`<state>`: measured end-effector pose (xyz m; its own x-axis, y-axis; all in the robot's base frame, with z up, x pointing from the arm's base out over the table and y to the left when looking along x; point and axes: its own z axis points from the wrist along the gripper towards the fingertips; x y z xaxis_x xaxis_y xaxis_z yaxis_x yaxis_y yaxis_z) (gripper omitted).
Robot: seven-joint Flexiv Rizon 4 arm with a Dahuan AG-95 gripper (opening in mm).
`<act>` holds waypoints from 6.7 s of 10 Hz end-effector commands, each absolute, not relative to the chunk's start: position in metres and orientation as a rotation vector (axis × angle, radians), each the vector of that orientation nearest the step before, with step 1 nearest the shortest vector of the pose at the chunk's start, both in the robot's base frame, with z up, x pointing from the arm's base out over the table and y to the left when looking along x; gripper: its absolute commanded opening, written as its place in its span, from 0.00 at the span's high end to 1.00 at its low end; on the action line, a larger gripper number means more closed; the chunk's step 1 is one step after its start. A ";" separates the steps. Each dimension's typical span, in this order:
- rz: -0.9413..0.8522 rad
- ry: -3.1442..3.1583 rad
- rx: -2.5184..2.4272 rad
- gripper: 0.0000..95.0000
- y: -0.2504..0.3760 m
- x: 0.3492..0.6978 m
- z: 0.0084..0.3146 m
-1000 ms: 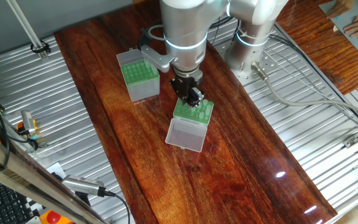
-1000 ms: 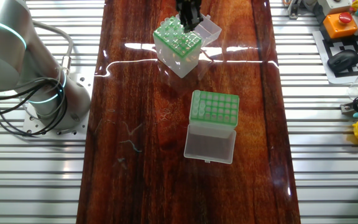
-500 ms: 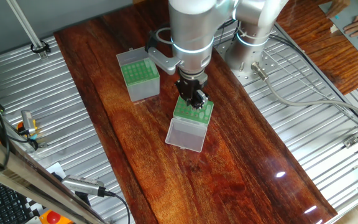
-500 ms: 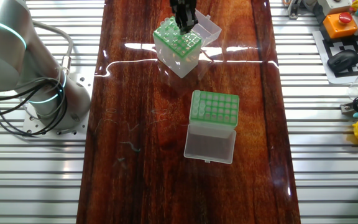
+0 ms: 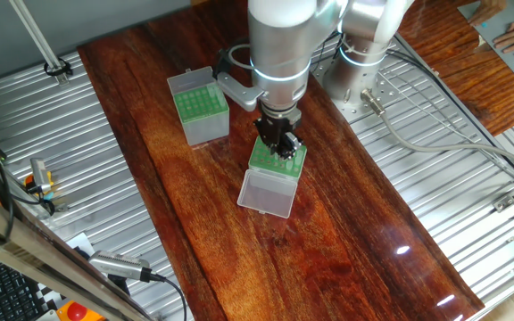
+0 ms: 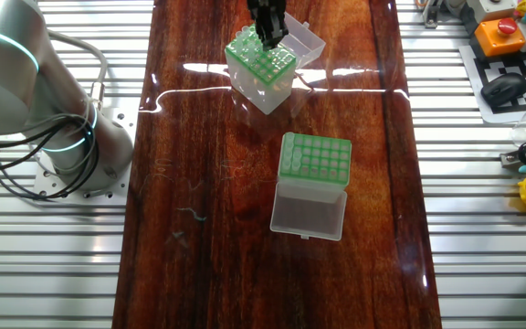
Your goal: Transfer all large pipette tips from one holder to another
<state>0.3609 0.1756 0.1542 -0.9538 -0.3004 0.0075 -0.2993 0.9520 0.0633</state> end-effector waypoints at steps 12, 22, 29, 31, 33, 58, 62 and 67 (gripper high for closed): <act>-0.108 -3.088 0.644 1.00 0.169 0.364 0.227; -0.105 -3.045 0.751 1.00 0.172 0.369 0.293; -0.099 -2.987 0.970 1.00 0.127 0.386 0.294; -0.102 -2.970 1.007 1.00 0.109 0.389 0.289; -0.085 -2.970 0.935 1.00 0.109 0.389 0.289; -0.011 -3.010 1.005 1.00 -0.043 0.420 0.281; -0.007 -3.007 1.032 1.00 -0.043 0.420 0.273; -0.010 -2.985 1.095 1.00 -0.044 0.418 0.253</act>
